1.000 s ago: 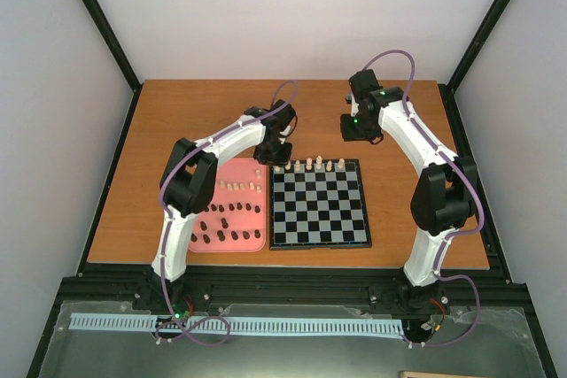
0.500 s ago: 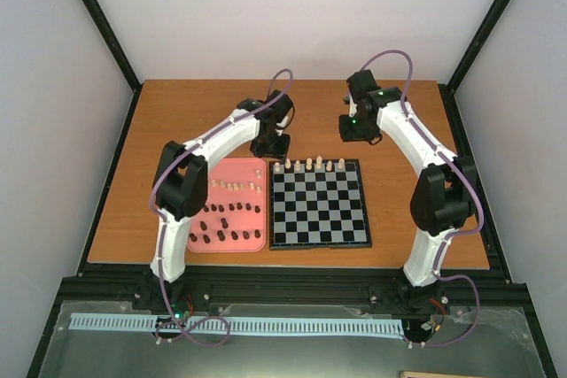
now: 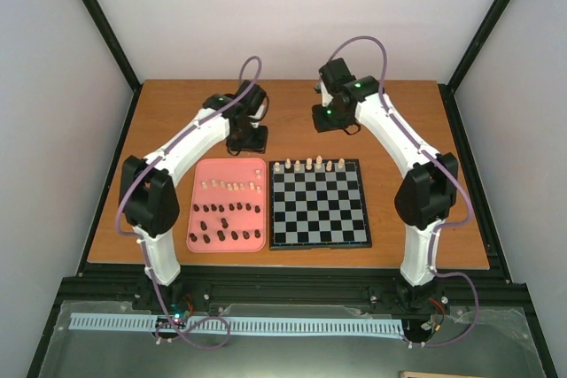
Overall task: Set up the chess pieces on the board
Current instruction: Pick up the chess piece from the storage box.
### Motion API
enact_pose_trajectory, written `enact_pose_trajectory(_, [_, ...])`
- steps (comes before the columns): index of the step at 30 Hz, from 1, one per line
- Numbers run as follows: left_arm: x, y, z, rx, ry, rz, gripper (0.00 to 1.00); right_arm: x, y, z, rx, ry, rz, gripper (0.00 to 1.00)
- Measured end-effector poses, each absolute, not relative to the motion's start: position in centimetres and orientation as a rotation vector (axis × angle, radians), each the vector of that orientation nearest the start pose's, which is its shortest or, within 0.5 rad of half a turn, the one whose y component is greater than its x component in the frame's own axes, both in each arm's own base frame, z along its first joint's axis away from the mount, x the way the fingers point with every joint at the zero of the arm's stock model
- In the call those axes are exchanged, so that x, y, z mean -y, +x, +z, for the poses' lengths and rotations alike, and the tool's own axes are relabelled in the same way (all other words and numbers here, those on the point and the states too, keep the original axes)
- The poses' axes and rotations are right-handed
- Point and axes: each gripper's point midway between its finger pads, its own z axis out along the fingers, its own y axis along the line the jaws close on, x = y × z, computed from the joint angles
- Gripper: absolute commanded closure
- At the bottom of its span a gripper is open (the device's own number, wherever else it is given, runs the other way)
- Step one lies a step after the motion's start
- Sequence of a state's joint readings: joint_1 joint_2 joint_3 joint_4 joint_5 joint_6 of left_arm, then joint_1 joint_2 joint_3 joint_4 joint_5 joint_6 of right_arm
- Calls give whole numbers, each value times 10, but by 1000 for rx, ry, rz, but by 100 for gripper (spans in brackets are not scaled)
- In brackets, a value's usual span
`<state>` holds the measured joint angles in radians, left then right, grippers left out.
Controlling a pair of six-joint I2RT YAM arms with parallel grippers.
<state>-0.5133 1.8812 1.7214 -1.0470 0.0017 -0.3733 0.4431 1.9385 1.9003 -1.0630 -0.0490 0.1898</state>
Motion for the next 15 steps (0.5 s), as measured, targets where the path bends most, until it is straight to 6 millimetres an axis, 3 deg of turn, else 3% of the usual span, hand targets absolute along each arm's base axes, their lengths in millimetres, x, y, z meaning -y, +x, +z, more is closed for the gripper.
enact_pose_trajectory(5, [152,370,142,-2851,49,-142,45,-250,425,192,-2657,-452,324,60])
enact_pose_trajectory(10, [89,354,140,-2859,-127,-80,43,-302,409,183,-2657,-589,394,59])
enact_pose_trajectory(15, [53,335,137,-2859,-230,-51,34,-361,386,176,-2638,-732,472,59])
